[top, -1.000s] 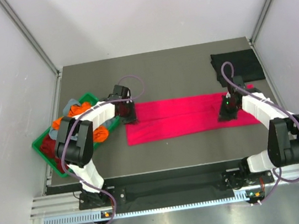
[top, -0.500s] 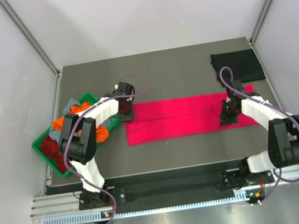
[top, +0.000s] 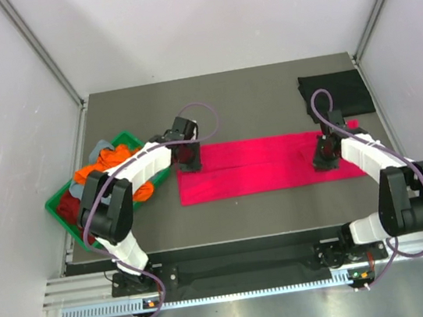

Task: Fold and stack the t-shirts
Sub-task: Fold the tshirt

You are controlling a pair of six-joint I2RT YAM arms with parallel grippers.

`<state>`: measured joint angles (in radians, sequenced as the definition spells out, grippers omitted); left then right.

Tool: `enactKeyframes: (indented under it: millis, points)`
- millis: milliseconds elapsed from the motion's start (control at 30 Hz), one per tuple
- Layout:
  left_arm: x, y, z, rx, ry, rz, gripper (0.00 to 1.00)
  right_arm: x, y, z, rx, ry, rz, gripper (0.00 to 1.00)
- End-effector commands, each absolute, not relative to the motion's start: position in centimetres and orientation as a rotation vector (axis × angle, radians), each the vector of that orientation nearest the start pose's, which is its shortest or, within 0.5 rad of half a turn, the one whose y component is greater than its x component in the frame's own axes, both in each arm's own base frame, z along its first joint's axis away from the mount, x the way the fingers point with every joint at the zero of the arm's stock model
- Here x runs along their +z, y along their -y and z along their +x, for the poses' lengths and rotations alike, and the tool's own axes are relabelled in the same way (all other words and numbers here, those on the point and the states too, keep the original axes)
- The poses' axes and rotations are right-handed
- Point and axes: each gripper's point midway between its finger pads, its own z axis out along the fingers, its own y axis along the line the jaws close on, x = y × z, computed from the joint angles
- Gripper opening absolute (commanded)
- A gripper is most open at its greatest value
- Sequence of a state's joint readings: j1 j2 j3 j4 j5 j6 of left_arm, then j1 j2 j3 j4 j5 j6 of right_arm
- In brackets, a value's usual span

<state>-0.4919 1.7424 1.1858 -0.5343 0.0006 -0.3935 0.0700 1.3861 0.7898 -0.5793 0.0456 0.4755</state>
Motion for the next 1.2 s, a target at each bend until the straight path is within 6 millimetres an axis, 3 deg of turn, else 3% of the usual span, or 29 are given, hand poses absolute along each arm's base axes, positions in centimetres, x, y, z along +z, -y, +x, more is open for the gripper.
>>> enactKeyframes:
  millis: [0, 133, 300, 433, 533, 733, 833, 967, 1000, 1067, 1100, 1133, 1167]
  points:
    - [5.7, 21.8, 32.2, -0.477, -2.678, 0.137, 0.29, 2.3, -2.3, 26.9, 0.015, -2.675, 0.574, 0.0]
    - [3.2, 20.6, 30.1, -0.428, -2.758, 0.104, 0.28, 1.6, -1.7, 26.3, -0.036, -2.699, 0.579, 0.0]
    - [0.7, 16.5, 28.5, -0.153, -2.816, 0.097, 0.26, 5.1, -1.6, 26.8, -0.024, -2.647, 0.573, 0.0]
    - [1.0, 15.2, 27.8, -0.092, -2.8, 0.088, 0.26, 6.6, -0.8, 27.1, -0.028, -2.608, 0.582, 0.0]
    - [1.2, 15.2, 27.4, -0.115, -2.795, 0.077, 0.26, 5.7, -0.5, 26.9, -0.045, -2.614, 0.597, 0.0]
    - [0.6, 14.8, 26.6, -0.102, -2.814, 0.056, 0.26, 1.7, -0.1, 25.0, -0.081, -2.677, 0.659, 0.0]
    - [0.8, 14.7, 26.6, -0.09, -2.814, 0.048, 0.26, 1.8, 0.9, 25.0, -0.155, -2.65, 0.703, 0.0]
    - [2.7, 15.2, 27.7, -0.115, -2.773, 0.068, 0.26, 3.9, 0.8, 25.4, -0.154, -2.641, 0.711, 0.0]
    - [4.1, 15.7, 28.4, -0.133, -2.753, 0.076, 0.26, 4.7, 0.7, 25.6, -0.141, -2.631, 0.703, 0.02]
    - [6.2, 16.4, 29.4, -0.17, -2.716, 0.099, 0.27, 7.7, -0.5, 27.2, -0.014, -2.573, 0.632, 0.08]
    - [8.6, 17.1, 30.5, -0.209, -2.662, 0.1, 0.29, 8.8, -0.6, 27.9, 0.031, -2.55, 0.569, 0.14]
    - [9.8, 17.4, 31.2, -0.233, -2.632, 0.101, 0.3, 10.8, -0.8, 29.0, 0.081, -2.491, 0.54, 0.25]
    - [11.0, 17.9, 31.7, -0.266, -2.6, 0.114, 0.31, 11.7, -0.8, 29.5, 0.089, -2.467, 0.514, 0.28]
